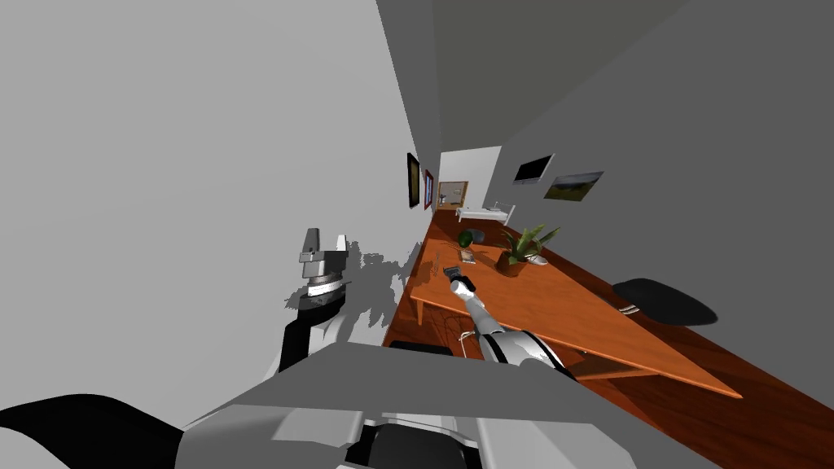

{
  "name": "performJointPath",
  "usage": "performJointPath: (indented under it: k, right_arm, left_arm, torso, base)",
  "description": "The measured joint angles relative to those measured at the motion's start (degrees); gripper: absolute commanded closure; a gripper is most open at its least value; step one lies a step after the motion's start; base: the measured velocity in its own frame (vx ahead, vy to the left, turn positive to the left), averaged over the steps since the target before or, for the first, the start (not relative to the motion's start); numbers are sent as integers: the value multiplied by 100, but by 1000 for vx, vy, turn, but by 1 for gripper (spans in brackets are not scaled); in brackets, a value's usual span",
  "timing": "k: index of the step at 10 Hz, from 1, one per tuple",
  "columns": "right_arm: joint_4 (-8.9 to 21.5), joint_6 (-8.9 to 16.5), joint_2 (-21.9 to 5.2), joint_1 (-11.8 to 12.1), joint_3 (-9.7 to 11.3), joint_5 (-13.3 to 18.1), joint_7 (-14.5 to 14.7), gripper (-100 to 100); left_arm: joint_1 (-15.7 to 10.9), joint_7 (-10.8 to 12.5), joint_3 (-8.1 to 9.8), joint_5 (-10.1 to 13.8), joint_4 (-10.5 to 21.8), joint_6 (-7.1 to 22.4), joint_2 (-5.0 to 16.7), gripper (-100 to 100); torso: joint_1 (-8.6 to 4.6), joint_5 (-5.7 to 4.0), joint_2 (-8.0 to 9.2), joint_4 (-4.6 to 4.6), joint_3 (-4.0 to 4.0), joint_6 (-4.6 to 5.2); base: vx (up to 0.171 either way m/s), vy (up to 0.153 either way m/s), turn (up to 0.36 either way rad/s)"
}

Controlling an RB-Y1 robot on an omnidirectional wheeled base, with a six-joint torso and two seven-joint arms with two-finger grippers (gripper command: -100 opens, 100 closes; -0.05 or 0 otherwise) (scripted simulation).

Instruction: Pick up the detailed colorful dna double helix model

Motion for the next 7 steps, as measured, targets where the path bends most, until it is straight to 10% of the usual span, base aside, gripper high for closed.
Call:
performJointPath:
  k: [2,7]
  right_arm:
    - [401,-106,46,-210,207,-133,-242,-100]
    - [681,48,700,-440,-80,-413,-228,-100]
  left_arm:
    - [0,0,0,0,0,0,0,0]
    - [0,0,0,0,0,0,0,0]
  torso:
    - [-2,0,-2,0,-1,0]
    - [-12,-2,-11,-3,-7,3]
  base:
    - [48,-7,41]
    - [75,-31,10]
